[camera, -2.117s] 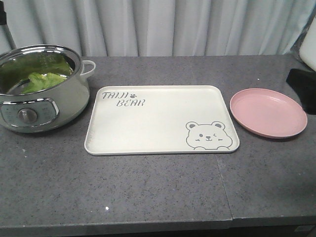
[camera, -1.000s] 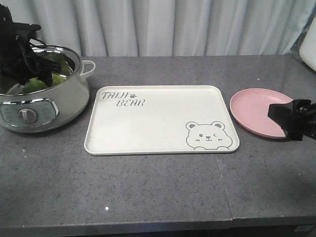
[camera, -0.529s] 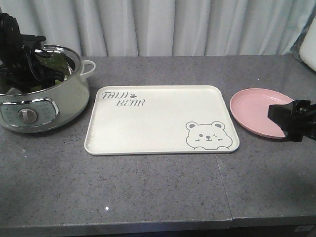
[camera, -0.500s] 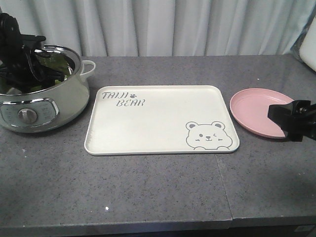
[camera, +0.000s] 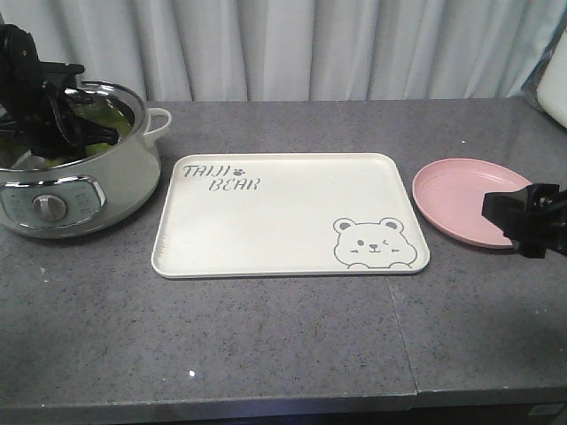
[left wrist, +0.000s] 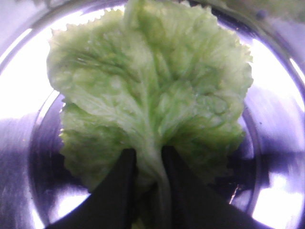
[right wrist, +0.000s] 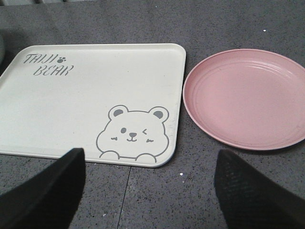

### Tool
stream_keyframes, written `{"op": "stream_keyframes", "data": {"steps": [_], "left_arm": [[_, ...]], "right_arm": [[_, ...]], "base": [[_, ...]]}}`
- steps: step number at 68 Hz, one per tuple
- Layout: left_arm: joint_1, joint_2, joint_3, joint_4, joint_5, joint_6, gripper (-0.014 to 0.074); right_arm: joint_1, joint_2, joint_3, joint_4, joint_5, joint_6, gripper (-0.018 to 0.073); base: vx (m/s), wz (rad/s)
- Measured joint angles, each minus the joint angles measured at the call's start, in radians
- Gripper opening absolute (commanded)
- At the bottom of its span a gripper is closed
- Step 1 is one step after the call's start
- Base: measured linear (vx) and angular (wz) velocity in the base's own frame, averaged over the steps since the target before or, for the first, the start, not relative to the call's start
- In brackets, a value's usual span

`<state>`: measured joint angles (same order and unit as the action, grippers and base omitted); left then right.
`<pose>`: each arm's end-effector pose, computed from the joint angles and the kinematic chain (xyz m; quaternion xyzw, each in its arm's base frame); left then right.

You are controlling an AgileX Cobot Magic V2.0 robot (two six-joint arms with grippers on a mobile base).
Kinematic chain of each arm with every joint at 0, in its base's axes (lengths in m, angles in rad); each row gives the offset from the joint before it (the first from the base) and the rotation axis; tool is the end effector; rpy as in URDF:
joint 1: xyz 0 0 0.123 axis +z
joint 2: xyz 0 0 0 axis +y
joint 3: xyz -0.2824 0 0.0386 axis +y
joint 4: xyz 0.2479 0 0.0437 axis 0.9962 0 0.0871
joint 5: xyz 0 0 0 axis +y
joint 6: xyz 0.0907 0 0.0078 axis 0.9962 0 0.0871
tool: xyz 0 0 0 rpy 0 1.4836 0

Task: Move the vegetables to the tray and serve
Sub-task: 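Lift the lettuce leaf out of the pot and pass it to the right gripper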

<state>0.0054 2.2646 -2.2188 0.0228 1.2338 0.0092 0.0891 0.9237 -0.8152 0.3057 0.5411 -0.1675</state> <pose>0.4934 0.0046 0.2631 0.0035 0.9821 0.0126 0.1880 0.1867 0.0309 0.3417 -0.0350 0.8680 0.1129 0.4823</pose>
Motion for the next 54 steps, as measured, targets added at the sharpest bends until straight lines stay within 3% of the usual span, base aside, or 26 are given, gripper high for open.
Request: {"op": "stream_keyframes", "data": {"steps": [20, 40, 48, 54], "left_arm": [[0.0, -0.036, 0.001, 0.002, 0.012, 0.0, -0.0007], [0.0, -0.26, 0.001, -0.017, 0.015, 0.0, -0.0007], [0.0, -0.353, 0.001, -0.082, 0.017, 0.0, -0.0007], [0.0, -0.414, 0.0, -0.155, 0.027, 0.006, -0.0007]], "right_arm": [[0.0, 0.0, 0.0, 0.0, 0.004, 0.0, 0.0517], [0.0, 0.001, -0.004, 0.011, -0.008, -0.012, 0.0517], [0.0, 0.007, -0.041, 0.087, -0.015, -0.067, 0.0517], [0.0, 0.03, -0.1, 0.204, -0.015, -0.165, 0.0517]], "base": [[0.0, 0.0], [0.0, 0.0], [0.0, 0.0], [0.0, 0.0]]}}
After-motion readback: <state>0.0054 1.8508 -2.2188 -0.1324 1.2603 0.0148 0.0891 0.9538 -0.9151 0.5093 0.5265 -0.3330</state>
